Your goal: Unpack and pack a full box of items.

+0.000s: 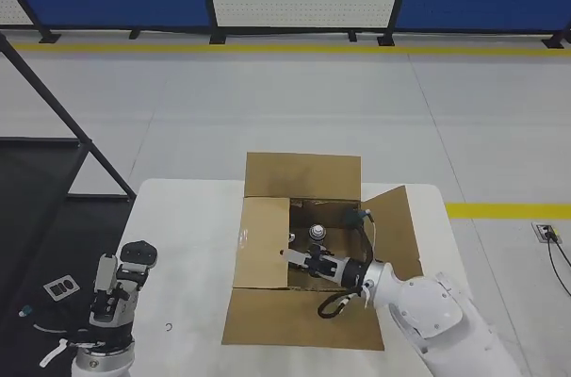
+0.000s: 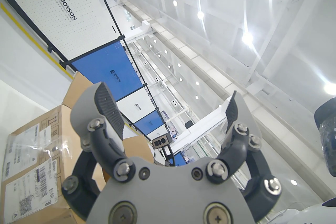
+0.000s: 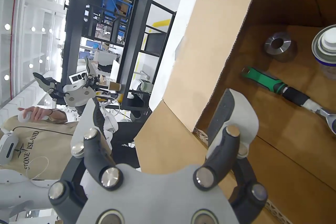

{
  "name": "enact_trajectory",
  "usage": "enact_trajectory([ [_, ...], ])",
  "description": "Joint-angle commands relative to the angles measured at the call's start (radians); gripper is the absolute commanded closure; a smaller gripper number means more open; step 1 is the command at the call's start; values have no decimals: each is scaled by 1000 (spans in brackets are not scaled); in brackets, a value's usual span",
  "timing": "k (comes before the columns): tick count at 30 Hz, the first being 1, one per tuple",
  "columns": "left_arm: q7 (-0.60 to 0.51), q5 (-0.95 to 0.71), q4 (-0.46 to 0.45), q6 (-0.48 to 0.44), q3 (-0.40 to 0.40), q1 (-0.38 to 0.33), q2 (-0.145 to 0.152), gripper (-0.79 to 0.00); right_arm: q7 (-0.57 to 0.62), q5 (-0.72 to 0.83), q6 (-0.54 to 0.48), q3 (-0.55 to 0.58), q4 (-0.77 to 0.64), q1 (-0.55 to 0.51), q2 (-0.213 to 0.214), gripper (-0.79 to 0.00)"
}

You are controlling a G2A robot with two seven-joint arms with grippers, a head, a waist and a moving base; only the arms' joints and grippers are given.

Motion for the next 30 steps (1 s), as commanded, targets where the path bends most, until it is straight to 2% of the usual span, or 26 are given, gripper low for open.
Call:
enact_trajectory([
  [1, 0, 0, 0, 0, 0, 0, 0, -785, 0, 0, -1, 0, -1, -1, 0, -785],
  [8, -5, -1, 0, 6, 3, 0, 0, -785, 0, 0, -1, 0, -1, -1, 0, -785],
  [13, -44, 12, 14, 78, 4, -12, 3, -785, -18, 11, -16, -6, 25, -16, -3, -785],
  [19, -112, -61, 37, 125, -30, 0, 8, -785, -2, 68, -13, -47, 137, 45, -22, -785],
  [30, -165, -62, 43, 116, -71, 30, 13, -785, 70, 238, -112, -124, 380, 172, -69, -785],
])
